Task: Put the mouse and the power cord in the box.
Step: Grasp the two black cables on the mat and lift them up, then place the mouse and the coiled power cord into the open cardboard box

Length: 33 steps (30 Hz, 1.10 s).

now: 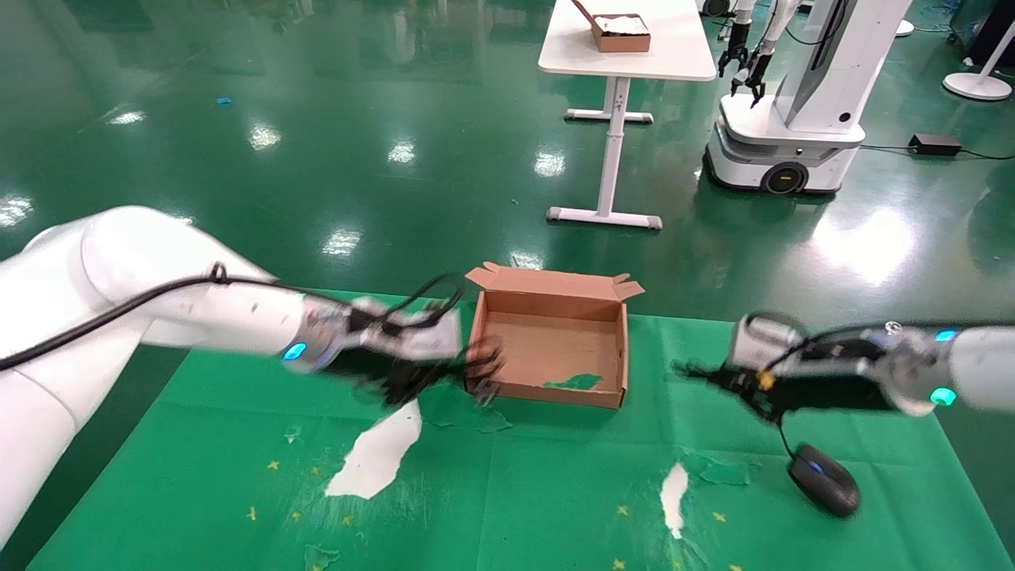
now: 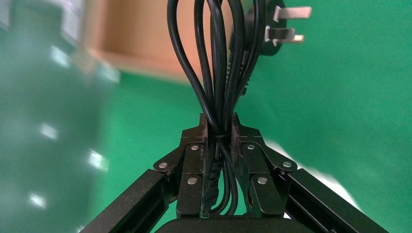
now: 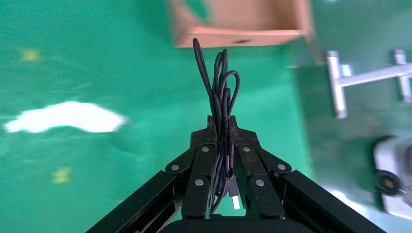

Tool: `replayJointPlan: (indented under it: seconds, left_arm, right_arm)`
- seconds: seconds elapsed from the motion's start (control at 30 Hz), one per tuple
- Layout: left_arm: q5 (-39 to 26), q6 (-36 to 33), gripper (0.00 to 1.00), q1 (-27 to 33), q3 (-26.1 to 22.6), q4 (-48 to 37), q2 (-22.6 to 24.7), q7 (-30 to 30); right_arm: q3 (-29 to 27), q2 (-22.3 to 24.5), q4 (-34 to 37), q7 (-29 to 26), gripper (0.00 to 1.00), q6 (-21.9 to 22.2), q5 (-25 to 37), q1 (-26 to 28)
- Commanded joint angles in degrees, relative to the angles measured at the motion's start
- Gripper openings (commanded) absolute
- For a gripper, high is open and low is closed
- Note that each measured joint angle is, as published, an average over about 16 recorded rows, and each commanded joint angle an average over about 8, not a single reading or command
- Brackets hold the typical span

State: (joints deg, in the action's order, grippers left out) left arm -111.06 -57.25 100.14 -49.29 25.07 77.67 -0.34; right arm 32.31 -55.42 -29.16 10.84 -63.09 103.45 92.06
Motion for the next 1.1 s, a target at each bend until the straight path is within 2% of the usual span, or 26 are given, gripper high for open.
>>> replayJointPlan:
  seconds: [0.03, 0.17, 0.47, 0.5, 0.73, 0.77, 1.1]
  left_arm:
    - [1.4, 2.1, 0.00, 0.1, 0.7, 1.5, 0.6, 1.2]
    - [6.0, 7.7, 0.00, -1.5, -1.6, 6.8, 1.1, 5.2]
    - [13.2, 17.0, 0.00, -3.6, -11.4, 13.6, 1.0, 12.4]
    - [13.5, 17.8, 0.06, -3.6, -12.4, 13.5, 0.9, 12.6]
    - [15.9, 21.4, 0.94, -2.9, -18.1, 12.7, 0.9, 12.0]
    - [16.3, 21.7, 1.00, -2.8, -18.7, 12.7, 0.9, 11.9]
    - [20.5, 24.1, 1.00, -1.4, -23.7, 11.6, 0.8, 10.0]
  right_arm:
    - [-0.7, 0.5, 1.7, 0.8, 0.00, 0.6, -0.5, 1.9]
    - [-1.6, 1.4, 5.4, 2.7, 0.00, 2.4, -0.7, 5.5]
    - [-2.7, 2.5, 12.6, 7.0, 0.00, 3.2, -1.3, 11.9]
    - [-2.7, 2.5, 13.3, 7.5, 0.00, 3.1, -1.4, 12.3]
    - [-3.2, 1.8, 17.3, 10.5, 0.00, 2.3, -2.3, 14.1]
    - [-3.3, 1.6, 17.7, 10.9, 0.00, 2.2, -2.5, 14.2]
    - [-4.8, -1.6, 19.7, 14.0, 0.00, 2.3, -4.9, 16.7]
